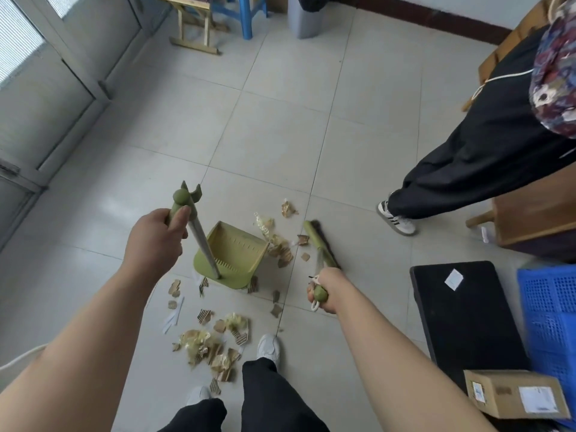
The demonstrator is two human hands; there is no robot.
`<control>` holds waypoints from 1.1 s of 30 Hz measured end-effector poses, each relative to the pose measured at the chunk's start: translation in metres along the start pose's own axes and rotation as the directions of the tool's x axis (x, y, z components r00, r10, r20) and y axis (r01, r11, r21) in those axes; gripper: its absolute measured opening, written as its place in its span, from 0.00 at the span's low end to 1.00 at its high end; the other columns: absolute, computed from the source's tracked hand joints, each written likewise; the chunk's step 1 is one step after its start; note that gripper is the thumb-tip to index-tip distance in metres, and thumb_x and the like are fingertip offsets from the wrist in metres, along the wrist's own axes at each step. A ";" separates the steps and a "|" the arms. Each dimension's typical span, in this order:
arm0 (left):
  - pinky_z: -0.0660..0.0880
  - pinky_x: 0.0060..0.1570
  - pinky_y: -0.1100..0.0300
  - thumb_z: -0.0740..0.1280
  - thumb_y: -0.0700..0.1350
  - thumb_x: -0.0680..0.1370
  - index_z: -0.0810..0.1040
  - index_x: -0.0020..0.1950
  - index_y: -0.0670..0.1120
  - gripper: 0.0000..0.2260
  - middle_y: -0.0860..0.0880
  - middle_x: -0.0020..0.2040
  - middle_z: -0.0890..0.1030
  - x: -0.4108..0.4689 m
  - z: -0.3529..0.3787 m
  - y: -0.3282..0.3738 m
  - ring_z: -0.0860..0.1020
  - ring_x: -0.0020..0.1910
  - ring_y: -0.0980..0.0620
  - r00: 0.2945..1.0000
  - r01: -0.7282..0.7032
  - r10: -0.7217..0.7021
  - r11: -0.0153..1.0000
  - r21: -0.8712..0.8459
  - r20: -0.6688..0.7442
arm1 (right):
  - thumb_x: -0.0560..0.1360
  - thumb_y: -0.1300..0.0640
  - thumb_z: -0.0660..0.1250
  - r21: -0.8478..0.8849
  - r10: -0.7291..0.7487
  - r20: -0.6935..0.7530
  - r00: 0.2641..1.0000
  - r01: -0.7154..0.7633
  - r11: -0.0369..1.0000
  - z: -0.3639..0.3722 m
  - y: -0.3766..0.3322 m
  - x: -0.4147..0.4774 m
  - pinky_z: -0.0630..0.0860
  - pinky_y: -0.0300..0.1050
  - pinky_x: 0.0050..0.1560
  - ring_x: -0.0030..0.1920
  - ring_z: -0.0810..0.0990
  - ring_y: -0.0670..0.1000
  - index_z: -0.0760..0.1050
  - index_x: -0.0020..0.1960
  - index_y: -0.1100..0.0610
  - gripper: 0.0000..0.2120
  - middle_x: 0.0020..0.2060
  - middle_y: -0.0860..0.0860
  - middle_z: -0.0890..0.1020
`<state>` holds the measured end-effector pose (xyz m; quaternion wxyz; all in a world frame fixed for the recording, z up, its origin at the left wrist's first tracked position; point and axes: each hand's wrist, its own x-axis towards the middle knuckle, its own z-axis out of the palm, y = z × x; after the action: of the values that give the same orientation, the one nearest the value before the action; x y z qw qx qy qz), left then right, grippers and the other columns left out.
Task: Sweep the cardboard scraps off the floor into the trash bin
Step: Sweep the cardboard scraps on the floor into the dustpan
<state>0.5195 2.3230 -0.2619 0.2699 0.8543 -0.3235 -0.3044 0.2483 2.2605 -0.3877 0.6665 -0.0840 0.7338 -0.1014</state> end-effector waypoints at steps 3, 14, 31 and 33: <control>0.66 0.28 0.57 0.59 0.54 0.81 0.76 0.39 0.40 0.20 0.43 0.28 0.76 -0.001 -0.002 0.001 0.71 0.26 0.46 1.000 -0.013 0.013 1.000 0.006 0.002 | 0.77 0.66 0.45 -0.025 -0.021 0.039 0.999 0.022 0.999 -0.004 -0.006 -0.025 0.63 0.30 0.17 0.12 0.65 0.48 0.64 0.40 0.61 0.13 0.27 0.55 0.68; 0.65 0.27 0.59 0.59 0.56 0.81 0.75 0.38 0.42 0.20 0.44 0.27 0.76 0.001 -0.024 -0.025 0.72 0.25 0.46 0.997 0.039 -0.038 0.999 0.015 -0.066 | 0.78 0.66 0.44 -0.056 -0.143 0.039 0.989 0.145 0.988 0.013 -0.071 -0.019 0.61 0.29 0.17 0.18 0.63 0.48 0.63 0.39 0.60 0.14 0.27 0.53 0.66; 0.64 0.26 0.59 0.61 0.56 0.80 0.76 0.38 0.42 0.20 0.45 0.26 0.74 -0.038 -0.086 -0.115 0.69 0.23 0.48 0.967 0.177 -0.193 0.978 -0.106 -0.166 | 0.77 0.66 0.44 -0.390 -0.087 0.116 0.989 0.126 0.912 0.095 0.008 -0.007 0.65 0.32 0.18 0.13 0.66 0.48 0.68 0.42 0.62 0.14 0.28 0.55 0.70; 0.64 0.26 0.59 0.61 0.56 0.80 0.75 0.38 0.41 0.20 0.45 0.26 0.74 -0.048 -0.097 -0.129 0.69 0.23 0.48 0.968 0.171 -0.188 0.979 -0.114 -0.164 | 0.78 0.64 0.45 -0.426 -0.078 0.129 0.989 0.126 0.896 0.096 0.031 -0.017 0.65 0.32 0.18 0.13 0.66 0.48 0.68 0.45 0.62 0.13 0.24 0.54 0.70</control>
<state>0.6077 2.4664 -0.2649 0.3104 0.8890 -0.2047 -0.2674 0.3461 2.2910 -0.3880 0.6639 -0.2737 0.6951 0.0340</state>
